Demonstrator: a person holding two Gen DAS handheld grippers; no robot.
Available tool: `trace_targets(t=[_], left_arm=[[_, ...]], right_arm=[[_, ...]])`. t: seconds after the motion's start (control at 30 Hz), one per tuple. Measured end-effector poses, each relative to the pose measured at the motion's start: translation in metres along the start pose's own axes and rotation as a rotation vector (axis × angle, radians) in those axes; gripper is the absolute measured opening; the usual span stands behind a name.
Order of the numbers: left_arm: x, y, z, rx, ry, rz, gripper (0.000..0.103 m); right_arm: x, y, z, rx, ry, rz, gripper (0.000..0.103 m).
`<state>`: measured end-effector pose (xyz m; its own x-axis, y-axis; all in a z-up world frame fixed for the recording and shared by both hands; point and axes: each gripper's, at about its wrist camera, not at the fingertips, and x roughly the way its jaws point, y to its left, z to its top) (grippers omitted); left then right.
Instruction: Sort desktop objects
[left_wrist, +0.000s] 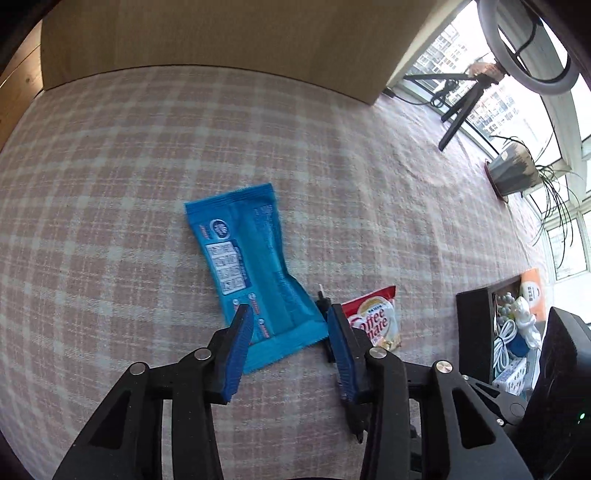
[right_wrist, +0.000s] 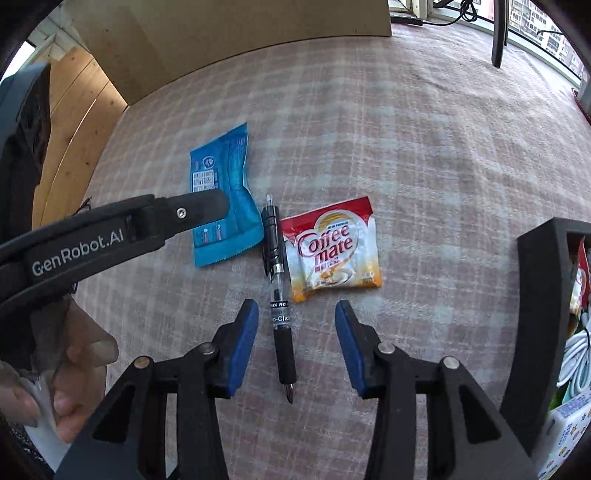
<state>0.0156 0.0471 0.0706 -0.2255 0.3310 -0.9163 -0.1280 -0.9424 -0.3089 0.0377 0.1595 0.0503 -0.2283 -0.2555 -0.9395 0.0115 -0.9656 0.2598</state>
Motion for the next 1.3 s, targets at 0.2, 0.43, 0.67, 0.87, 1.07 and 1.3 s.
trace_targets(t=[0.2, 0.43, 0.67, 0.87, 1.07, 1.3], left_arm=[[0.016, -0.024, -0.002, 0.025, 0.053, 0.009, 0.033], [0.025, -0.030, -0.010, 0.018, 0.094, 0.001, 0.031], [0.028, -0.043, -0.021, 0.025, 0.112, 0.003, 0.031], [0.018, -0.050, -0.029, 0.012, 0.108, -0.014, 0.031], [0.026, -0.059, -0.041, 0.040, 0.156, -0.018, 0.026], [0.030, -0.070, -0.049, 0.060, 0.128, 0.004, 0.016]], right_arm=[[0.005, -0.002, -0.009, 0.005, 0.000, -0.018, 0.033], [0.004, -0.001, -0.020, 0.013, -0.023, 0.006, 0.022], [0.001, -0.010, -0.033, 0.062, -0.034, 0.054, 0.012], [-0.004, -0.016, -0.043, 0.085, -0.045, 0.073, 0.012], [-0.008, -0.026, -0.056, 0.123, -0.054, 0.107, 0.012], [-0.018, -0.031, -0.071, 0.143, -0.073, 0.114, 0.011]])
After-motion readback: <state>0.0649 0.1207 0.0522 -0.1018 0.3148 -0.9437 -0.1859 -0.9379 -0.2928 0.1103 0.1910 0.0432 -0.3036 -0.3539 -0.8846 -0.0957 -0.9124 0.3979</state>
